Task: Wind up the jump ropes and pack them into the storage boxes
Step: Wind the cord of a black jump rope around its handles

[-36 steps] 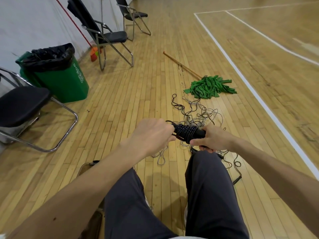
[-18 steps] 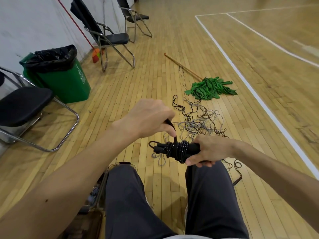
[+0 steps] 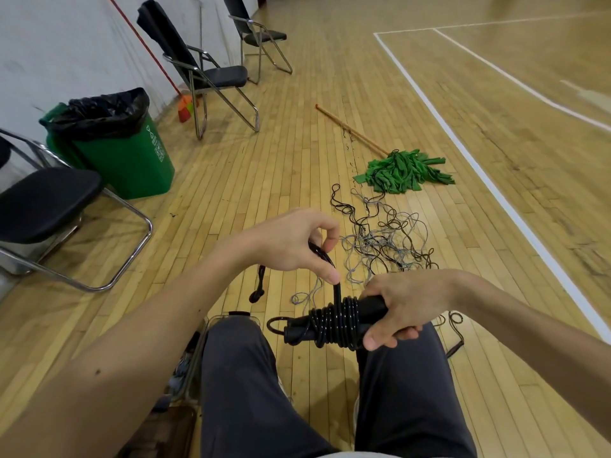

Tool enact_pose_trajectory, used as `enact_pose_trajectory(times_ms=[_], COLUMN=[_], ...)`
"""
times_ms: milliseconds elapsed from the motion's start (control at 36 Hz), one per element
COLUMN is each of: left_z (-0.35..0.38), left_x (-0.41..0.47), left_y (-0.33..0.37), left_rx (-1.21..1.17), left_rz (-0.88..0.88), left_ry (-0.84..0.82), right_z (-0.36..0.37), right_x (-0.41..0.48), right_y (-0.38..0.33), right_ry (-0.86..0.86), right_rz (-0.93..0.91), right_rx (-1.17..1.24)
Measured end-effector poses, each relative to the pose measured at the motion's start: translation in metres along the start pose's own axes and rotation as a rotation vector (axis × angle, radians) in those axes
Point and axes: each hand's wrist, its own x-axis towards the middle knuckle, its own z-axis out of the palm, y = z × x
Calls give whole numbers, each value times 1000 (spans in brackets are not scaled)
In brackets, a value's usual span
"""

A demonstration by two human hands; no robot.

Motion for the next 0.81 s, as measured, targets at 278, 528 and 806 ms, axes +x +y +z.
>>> enact_pose_trajectory(times_ms=[278,528,806], left_z=[6,28,71], left_x=[-2,-1,-7], left_y=[-15,-27,-49], left_rx=[-335,-521,-635], left_rz=[-9,-9,-118], left_ry=[-92,-112,45], right_z=[-3,-6,-8], right_x=[-11,-10,-5], right_y=[-11,-7,2], right_ry=[-22,18,228], right_rz=[-79,-208,-282], right_rx=[76,154,262])
